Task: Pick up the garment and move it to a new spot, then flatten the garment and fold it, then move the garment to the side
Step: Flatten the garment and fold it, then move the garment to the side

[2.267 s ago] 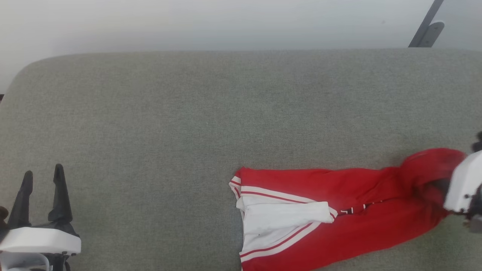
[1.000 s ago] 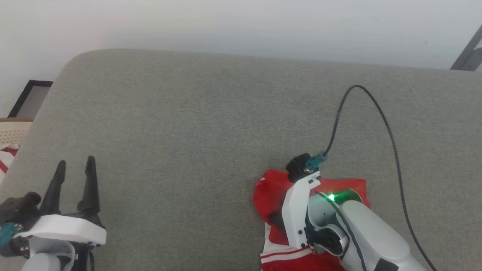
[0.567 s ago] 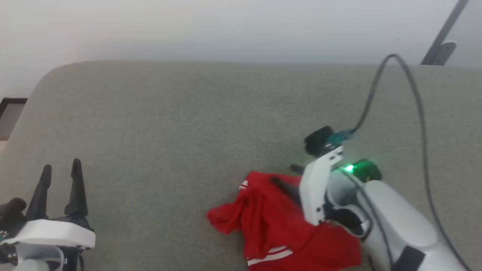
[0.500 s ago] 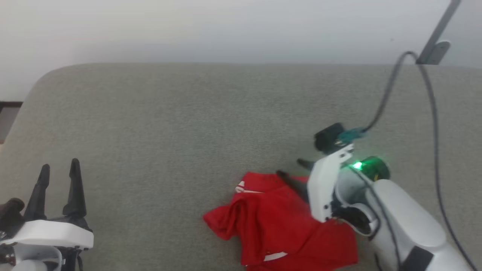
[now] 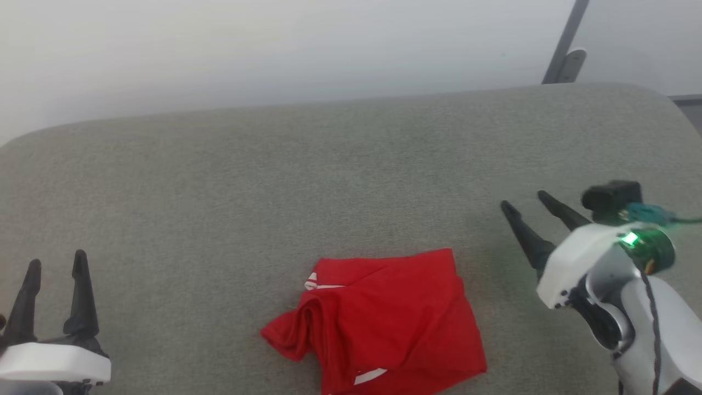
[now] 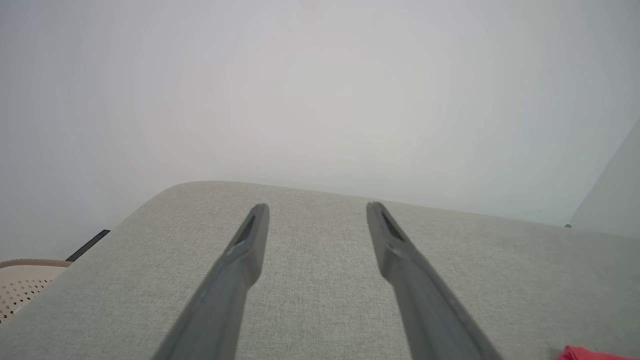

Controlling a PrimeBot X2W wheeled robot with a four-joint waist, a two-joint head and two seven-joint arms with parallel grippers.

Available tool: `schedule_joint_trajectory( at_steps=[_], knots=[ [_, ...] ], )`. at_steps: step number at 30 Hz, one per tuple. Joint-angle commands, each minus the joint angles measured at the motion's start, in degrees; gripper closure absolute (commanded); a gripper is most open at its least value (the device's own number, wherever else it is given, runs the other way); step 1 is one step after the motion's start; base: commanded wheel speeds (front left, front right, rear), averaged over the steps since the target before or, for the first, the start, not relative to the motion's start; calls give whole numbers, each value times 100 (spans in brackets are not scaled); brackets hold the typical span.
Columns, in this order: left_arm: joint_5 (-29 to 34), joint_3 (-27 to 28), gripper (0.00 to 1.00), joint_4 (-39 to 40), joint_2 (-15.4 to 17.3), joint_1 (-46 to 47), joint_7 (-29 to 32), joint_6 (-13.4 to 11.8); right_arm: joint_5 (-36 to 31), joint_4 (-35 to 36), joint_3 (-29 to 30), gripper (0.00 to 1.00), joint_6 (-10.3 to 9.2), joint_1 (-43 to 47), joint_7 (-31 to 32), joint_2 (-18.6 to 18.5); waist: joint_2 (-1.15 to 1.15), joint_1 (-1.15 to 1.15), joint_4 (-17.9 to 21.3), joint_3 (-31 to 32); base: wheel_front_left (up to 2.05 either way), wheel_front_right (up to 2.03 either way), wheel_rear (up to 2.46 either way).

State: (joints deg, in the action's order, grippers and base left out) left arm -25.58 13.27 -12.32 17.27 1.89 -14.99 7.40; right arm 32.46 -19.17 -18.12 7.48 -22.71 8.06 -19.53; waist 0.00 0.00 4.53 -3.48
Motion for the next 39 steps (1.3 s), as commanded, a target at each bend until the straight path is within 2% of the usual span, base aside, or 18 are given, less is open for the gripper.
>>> schedule_joint_trajectory(
  at_steps=[1,11,17,39],
  knots=[
    [30,34,0,32,16,-90,-20,12,-50,-17,89,0,3,117,-166,10,0,0,67,31,0,0,0],
    [83,106,0,132,104,-335,-20,12,-438,-298,614,0,3,643,-1223,27,0,0,257,64,0,0,0],
    [66,90,0,115,120,-430,-20,12,-455,-509,780,0,3,819,-1529,133,0,0,284,85,0,0,0],
    [-33,-123,0,62,195,-405,-20,12,-619,-629,792,0,3,963,-1502,223,0,0,177,161,0,0,0]
  ],
)
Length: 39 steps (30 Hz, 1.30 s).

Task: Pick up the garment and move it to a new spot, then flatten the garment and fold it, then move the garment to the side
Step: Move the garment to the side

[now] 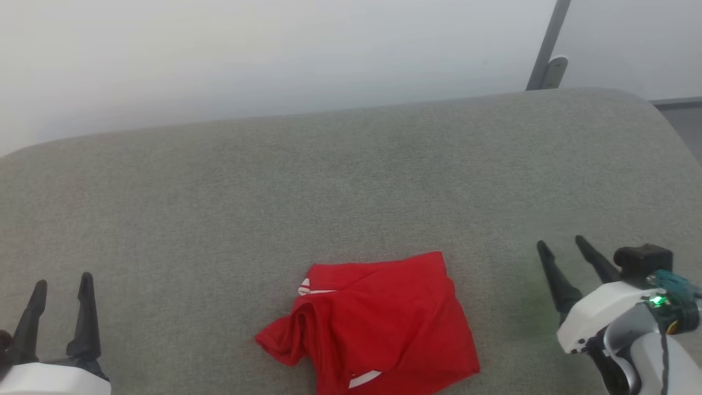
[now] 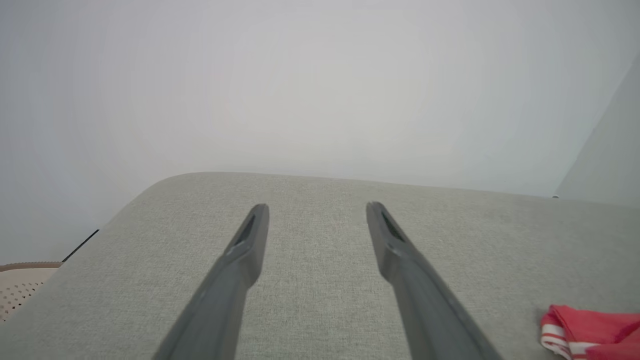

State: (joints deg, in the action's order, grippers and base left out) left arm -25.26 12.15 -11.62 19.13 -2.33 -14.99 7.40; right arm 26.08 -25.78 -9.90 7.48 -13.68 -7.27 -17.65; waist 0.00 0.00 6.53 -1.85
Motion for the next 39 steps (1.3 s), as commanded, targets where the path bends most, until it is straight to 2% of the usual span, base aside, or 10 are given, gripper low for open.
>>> schedule_joint_trajectory(
  at_steps=[1,6,11,15,21,26,32,33,34,39],
  knots=[
    [-62,-22,0,-6,10,36,-20,12,59,54,-64,0,3,65,88,55,0,0,-52,-3,0,0,0],
    [-56,-70,0,4,6,83,-20,12,193,165,-404,0,3,52,461,93,0,0,-189,-15,0,0,0],
    [-48,-162,0,3,-48,118,-20,12,675,473,-1144,0,3,12,1412,-29,0,0,-450,-22,0,0,0],
    [-52,-237,0,5,-88,140,-20,12,954,687,-1500,0,3,-23,2139,-288,0,0,-620,-51,0,0,0],
    [-64,-376,0,-41,-157,226,-20,12,1019,722,-1583,0,3,-139,3077,-497,0,0,-861,-151,0,0,0],
    [-50,-472,0,-118,-230,336,-20,12,1052,556,-1628,0,3,-276,3815,-451,0,0,-1020,-259,0,0,0],
    [-43,-613,0,-192,-257,500,-20,12,968,177,-1680,0,3,-435,4392,-234,0,0,-1174,-367,0,0,0],
    [-44,-630,0,-206,-255,518,-21,12,976,116,-1670,10,3,-455,4439,-195,0,0,-1195,-375,0,0,0],
    [-46,-649,0,-224,-254,535,-20,12,950,84,-1636,100,3,-476,4435,-171,0,0,-1214,-383,0,0,0],
    [-92,-631,0,-257,-264,619,-20,12,842,18,-1348,100,0,-568,4333,-89,0,0,-1211,-413,0,0,0]
  ],
)
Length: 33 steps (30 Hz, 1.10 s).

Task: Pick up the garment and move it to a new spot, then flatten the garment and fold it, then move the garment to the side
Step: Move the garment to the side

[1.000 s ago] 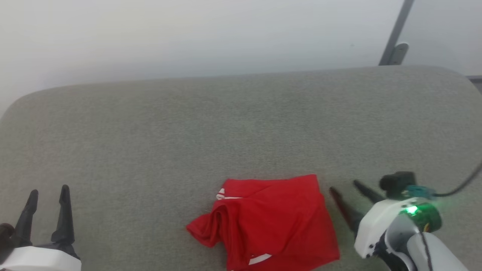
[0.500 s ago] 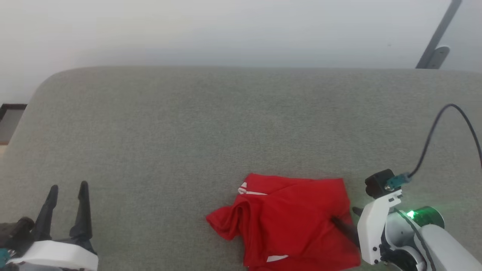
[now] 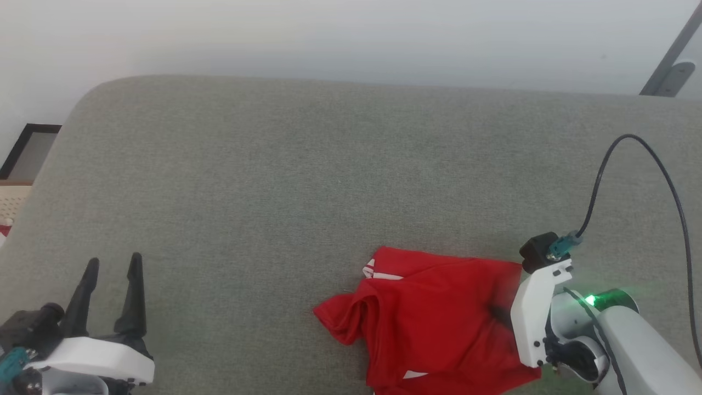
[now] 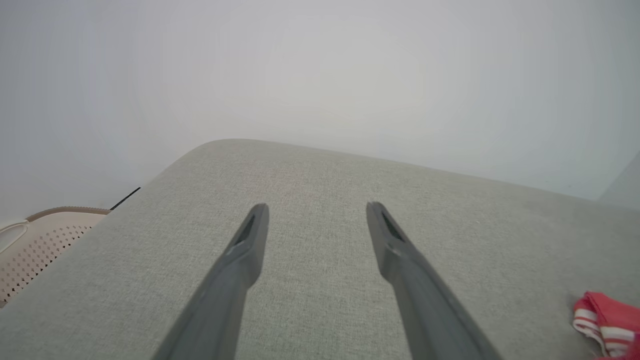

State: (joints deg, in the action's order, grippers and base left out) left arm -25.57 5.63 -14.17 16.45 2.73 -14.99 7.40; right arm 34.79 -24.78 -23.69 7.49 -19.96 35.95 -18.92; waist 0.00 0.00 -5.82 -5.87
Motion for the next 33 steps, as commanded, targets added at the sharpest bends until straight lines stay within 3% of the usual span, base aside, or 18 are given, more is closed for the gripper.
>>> schedule_joint_trajectory(
  at_steps=[1,8,19,26,33],
  knots=[
    [-64,38,0,3,-2,129,-20,12,-28,-45,92,100,-1,36,16,34,0,0,47,-20,0,0,0],
    [-2,36,0,121,-13,239,-20,12,-247,215,569,100,-4,-135,44,-209,0,0,262,-132,0,0,0],
    [94,-249,0,222,-3,728,-21,12,-513,507,1287,100,-2,-618,245,-1129,0,0,827,-516,0,0,0],
    [159,-538,0,242,29,1163,-21,12,-577,189,1574,100,0,-1129,-32,-1757,0,0,1192,-802,0,0,0],
    [195,-831,0,249,75,1622,-20,12,-777,-359,1502,100,0,-1702,-586,-2295,0,0,1435,-1141,0,0,0]
  ],
)
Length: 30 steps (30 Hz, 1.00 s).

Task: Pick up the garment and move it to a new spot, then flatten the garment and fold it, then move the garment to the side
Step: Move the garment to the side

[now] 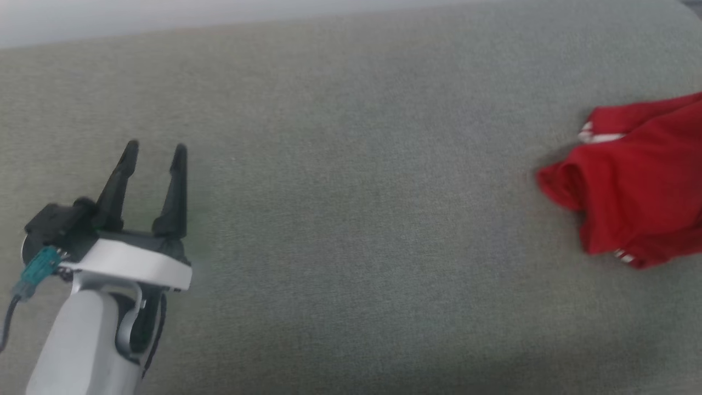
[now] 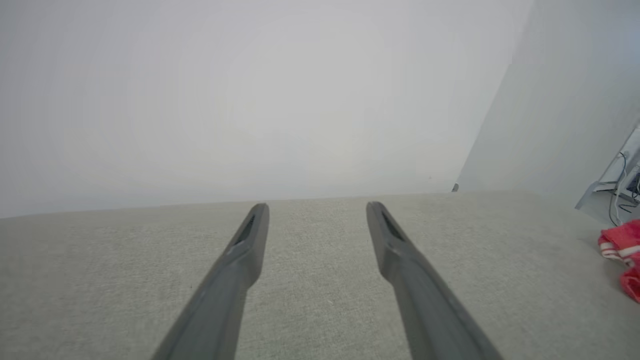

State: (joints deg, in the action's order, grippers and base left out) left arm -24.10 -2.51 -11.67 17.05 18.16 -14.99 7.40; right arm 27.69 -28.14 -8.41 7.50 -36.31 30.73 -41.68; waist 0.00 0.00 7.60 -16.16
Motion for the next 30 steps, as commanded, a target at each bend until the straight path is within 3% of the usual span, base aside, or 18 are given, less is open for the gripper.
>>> schedule_joint_trajectory(
  at_steps=[1,8,13,26,28,30],
  knots=[
    [52,-79,0,5,27,140,-20,12,-112,-98,-65,100,-1,-159,-160,-86,0,0,121,-162,0,0,0],
    [77,-467,0,3,135,565,-20,12,-425,-841,-259,100,-1,-793,-746,-332,0,0,296,-531,0,0,0],
    [98,-671,0,-19,205,855,-20,13,-717,-1355,-377,100,-1,-1178,-1099,-315,0,0,397,-781,0,0,0],
    [15,-965,0,-69,347,1318,-20,13,-1054,-2647,-423,100,-1,-1782,-1740,307,0,0,370,-1203,0,0,0],
    [3,-1024,0,-104,337,1384,-20,13,-1131,-3010,-364,78,-1,-1897,-1872,429,0,0,291,-1237,0,0,0],
    [-11,-1039,0,-120,334,1403,-20,13,-1195,-3233,-334,47,-1,-1990,-1992,427,0,0,239,-1242,0,0,0]
  ],
)
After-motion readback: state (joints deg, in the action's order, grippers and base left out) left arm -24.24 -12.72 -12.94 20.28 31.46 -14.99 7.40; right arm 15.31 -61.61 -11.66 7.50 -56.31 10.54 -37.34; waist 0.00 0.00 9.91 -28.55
